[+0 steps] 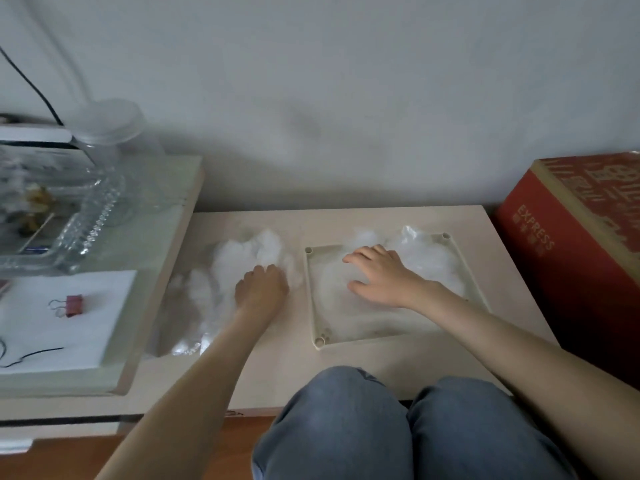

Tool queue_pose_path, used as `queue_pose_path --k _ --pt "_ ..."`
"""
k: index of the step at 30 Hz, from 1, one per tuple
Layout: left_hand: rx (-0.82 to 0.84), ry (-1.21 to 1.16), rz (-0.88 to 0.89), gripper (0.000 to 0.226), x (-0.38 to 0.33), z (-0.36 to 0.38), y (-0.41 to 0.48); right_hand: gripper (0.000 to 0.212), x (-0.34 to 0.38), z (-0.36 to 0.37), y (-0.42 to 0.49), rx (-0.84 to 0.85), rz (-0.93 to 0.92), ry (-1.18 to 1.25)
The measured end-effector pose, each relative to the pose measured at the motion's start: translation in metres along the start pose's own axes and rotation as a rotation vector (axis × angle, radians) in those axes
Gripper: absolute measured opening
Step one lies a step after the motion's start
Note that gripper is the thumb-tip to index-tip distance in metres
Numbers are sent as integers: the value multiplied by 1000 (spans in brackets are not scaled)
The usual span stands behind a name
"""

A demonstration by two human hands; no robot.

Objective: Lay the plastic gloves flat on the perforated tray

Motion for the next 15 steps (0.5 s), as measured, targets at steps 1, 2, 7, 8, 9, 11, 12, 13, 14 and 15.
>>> queue_pose_path --k 1,2,7,8,9,11,12,13,14,15 --pt "9 9 1 24 2 3 0 51 -1 1 0 19 12 8" --pt "-3 33 5 22 4 2 0 51 -2 1 1 32 23 14" --pt "-83 2 -1 20 13 -4 -2 50 -2 0 2 50 37 29" --pt "-71 -29 24 18 12 -5 -2 50 0 -2 2 48 34 30" --pt "-42 -37 57 17 10 -4 0 50 0 -2 3 45 31 35" --pt "39 1 109 31 6 3 2 50 1 -3 4 41 26 46" --pt "54 6 117 37 6 6 2 50 1 -3 5 41 25 48" --pt "45 -4 123 36 6 7 0 50 1 -2 5 43 22 48" --pt "23 -30 135 31 7 7 0 50 2 -2 6 44 21 50" --pt "-4 -63 143 24 7 6 -1 50 2 -2 5 46 21 54"
Point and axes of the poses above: each hand's wrist, its own y-axis towards the middle knuckle, its own z-axis out of the palm, x = y × z, the point moved 4 cm from there along y, towards the middle knuckle, and after that the axes turned 13 degrees about x, right-handed, at the moved point
